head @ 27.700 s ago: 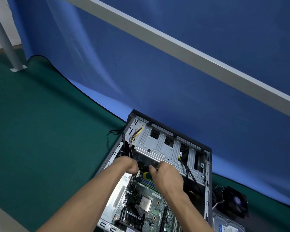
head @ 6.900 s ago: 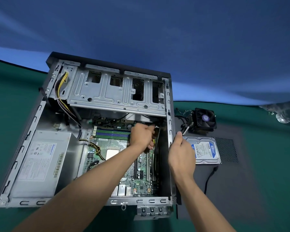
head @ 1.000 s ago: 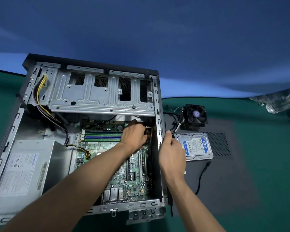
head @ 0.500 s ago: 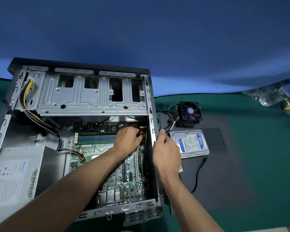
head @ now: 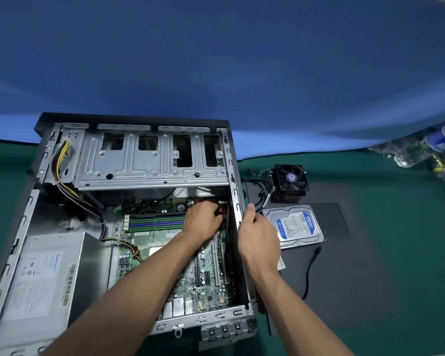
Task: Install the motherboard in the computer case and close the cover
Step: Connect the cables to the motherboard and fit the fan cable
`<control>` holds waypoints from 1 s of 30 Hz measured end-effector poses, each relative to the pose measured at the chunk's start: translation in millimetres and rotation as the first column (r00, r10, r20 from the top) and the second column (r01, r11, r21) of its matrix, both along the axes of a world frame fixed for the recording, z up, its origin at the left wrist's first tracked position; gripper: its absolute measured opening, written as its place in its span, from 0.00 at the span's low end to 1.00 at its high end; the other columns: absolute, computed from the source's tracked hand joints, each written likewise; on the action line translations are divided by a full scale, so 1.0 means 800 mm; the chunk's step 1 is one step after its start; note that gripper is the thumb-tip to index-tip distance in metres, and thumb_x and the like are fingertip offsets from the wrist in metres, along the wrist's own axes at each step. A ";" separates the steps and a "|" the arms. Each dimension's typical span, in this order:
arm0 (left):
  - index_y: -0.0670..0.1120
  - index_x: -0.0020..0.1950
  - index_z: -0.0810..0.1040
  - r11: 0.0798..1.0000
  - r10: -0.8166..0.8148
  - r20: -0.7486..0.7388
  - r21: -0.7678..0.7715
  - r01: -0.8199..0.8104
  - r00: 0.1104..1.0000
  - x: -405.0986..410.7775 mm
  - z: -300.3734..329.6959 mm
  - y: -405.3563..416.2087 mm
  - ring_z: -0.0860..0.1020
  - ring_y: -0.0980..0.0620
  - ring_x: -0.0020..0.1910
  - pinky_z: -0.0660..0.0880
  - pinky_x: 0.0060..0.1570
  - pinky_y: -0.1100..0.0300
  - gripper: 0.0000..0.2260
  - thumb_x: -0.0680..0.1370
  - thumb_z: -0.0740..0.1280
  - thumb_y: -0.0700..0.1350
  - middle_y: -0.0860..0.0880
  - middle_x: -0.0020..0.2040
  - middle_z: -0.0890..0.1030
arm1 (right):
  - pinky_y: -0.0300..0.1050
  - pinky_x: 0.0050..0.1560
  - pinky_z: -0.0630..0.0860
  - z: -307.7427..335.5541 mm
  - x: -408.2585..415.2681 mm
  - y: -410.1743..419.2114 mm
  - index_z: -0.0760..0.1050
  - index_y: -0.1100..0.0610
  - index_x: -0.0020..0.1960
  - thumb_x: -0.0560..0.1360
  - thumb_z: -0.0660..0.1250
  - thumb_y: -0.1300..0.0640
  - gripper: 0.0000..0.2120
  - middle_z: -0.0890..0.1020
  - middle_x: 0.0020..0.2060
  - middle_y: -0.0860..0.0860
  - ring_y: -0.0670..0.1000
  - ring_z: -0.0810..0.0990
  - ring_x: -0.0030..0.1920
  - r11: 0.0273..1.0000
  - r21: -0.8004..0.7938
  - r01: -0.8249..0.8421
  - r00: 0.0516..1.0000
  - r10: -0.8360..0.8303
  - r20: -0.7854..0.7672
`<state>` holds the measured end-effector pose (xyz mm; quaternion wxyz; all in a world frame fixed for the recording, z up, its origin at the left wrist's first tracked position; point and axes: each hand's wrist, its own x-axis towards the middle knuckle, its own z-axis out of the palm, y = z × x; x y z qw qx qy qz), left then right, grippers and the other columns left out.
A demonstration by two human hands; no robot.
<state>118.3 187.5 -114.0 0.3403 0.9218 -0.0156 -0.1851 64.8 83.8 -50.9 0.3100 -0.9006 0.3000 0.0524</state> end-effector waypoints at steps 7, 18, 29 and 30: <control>0.46 0.60 0.79 0.999 -0.037 0.047 -0.027 0.038 0.998 -0.010 0.016 0.029 0.77 0.52 0.47 0.73 0.52 0.59 0.12 0.77 0.66 0.43 0.48 0.56 0.81 | 0.45 0.37 0.65 0.001 -0.001 0.000 0.72 0.54 0.37 0.81 0.46 0.42 0.25 0.74 0.32 0.46 0.49 0.73 0.35 1.000 -0.004 -0.014 1.000 0.015 0.002; 0.42 0.59 0.76 0.907 0.106 0.144 0.391 -0.155 0.984 -0.026 0.030 0.137 0.72 0.44 0.57 0.70 0.54 0.52 0.12 0.78 0.61 0.44 0.42 0.55 0.78 | 0.50 0.47 0.70 0.024 0.021 0.023 0.70 0.60 0.59 0.83 0.47 0.46 0.21 0.76 0.54 0.56 0.57 0.75 0.52 0.979 -0.132 -0.157 0.983 0.168 0.073; 0.44 0.57 0.74 0.885 0.019 0.078 0.463 -0.053 0.997 -0.016 0.007 0.128 0.74 0.45 0.55 0.66 0.59 0.52 0.13 0.80 0.59 0.50 0.44 0.54 0.79 | 0.51 0.51 0.70 0.020 0.026 0.033 0.67 0.61 0.62 0.82 0.46 0.45 0.23 0.74 0.58 0.59 0.58 0.73 0.57 0.951 -0.221 -0.217 0.975 0.224 0.006; 0.43 0.55 0.75 0.895 0.039 0.067 0.441 -0.065 0.997 -0.015 0.005 0.125 0.74 0.45 0.54 0.66 0.59 0.51 0.13 0.80 0.59 0.51 0.45 0.52 0.79 | 0.51 0.51 0.70 0.020 0.026 0.033 0.67 0.61 0.62 0.82 0.45 0.44 0.23 0.74 0.58 0.59 0.58 0.73 0.57 0.948 -0.234 -0.218 0.975 0.224 0.001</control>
